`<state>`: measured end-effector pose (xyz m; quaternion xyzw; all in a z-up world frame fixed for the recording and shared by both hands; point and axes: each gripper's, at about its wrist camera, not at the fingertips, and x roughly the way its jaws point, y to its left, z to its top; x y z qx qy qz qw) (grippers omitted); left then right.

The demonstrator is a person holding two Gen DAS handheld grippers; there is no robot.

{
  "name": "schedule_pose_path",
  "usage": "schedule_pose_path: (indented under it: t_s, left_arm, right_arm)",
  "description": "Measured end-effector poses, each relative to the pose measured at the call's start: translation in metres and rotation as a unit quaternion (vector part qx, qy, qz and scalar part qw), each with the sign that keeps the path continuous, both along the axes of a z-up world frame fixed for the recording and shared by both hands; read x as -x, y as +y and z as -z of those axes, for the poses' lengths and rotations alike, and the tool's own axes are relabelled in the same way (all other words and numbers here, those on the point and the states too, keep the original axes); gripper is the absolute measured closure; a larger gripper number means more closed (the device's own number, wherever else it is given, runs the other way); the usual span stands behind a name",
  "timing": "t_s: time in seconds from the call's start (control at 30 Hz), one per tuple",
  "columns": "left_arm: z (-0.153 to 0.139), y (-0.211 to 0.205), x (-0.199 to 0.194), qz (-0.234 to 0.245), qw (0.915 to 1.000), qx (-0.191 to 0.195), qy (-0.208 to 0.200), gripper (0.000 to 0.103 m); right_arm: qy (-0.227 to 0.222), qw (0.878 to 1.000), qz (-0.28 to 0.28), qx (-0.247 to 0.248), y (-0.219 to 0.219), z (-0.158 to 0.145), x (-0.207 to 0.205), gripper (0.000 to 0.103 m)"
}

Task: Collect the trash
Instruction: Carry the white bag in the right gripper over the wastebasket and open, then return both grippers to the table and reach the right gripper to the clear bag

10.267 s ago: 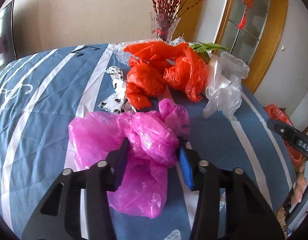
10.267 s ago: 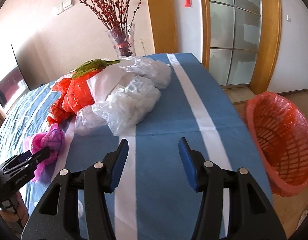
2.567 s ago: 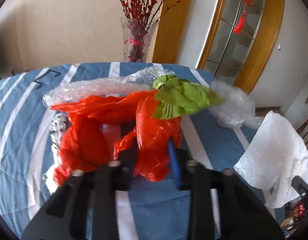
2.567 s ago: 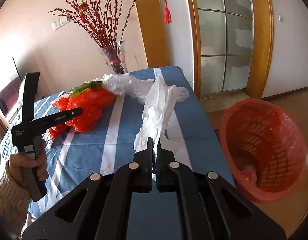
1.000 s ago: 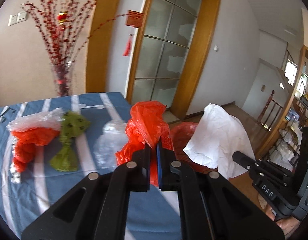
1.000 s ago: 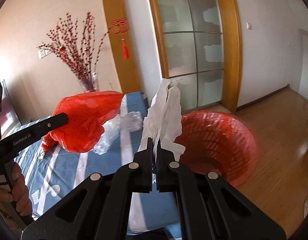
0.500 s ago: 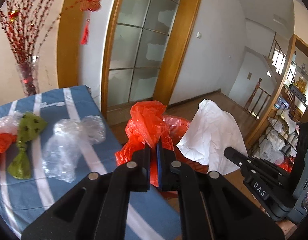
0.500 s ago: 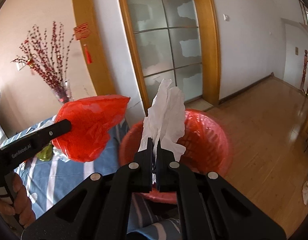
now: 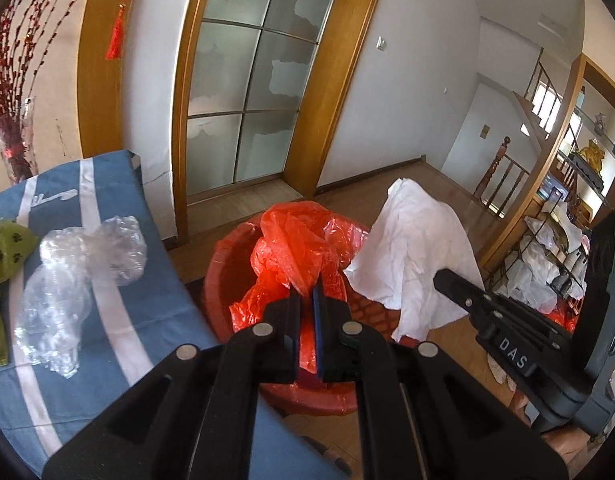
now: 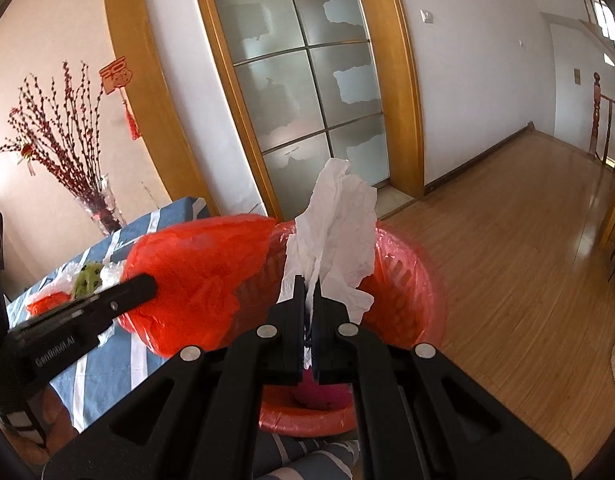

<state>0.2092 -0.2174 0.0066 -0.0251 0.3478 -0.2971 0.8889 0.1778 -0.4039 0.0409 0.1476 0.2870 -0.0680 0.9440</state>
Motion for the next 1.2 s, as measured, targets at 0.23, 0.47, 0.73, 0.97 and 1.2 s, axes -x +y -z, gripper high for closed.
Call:
schedule_pose_path:
  t_s: [0.23, 0.47, 0.73, 0.97, 1.2]
  left_arm:
    - [0.022, -0.002, -0.008, -0.008, 0.9996, -0.019, 0.018, 0.070]
    - [0.026, 0.030, -0.003, -0.040, 0.9986, -0.033, 0.011, 0.048]
    - [0.027, 0.081, 0.004, -0.098, 0.9936, -0.057, 0.002, 0.032]
    - [0.028, 0.133, 0.013, -0.152, 0.9857, -0.072, -0.003, 0.027]
    - [0.024, 0.188, 0.022, -0.210, 0.9734, -0.089, -0.016, 0.022]
  right_arm:
    - [0.009, 1.000, 0.010, -0.018, -0.011, 0.012, -0.004, 0.070]
    - [0.019, 0.999, 0.030, -0.004, -0.013, 0.017, 0.006, 0.057]
    - [0.010, 1.000, 0.019, 0.019, 0.004, 0.008, 0.010, 0.048]
    - [0.010, 0.999, -0.016, 0.032, 0.039, 0.005, 0.002, 0.042]
    - [0.017, 0.998, -0.054, 0.038, 0.079, 0.006, -0.012, 0.042]
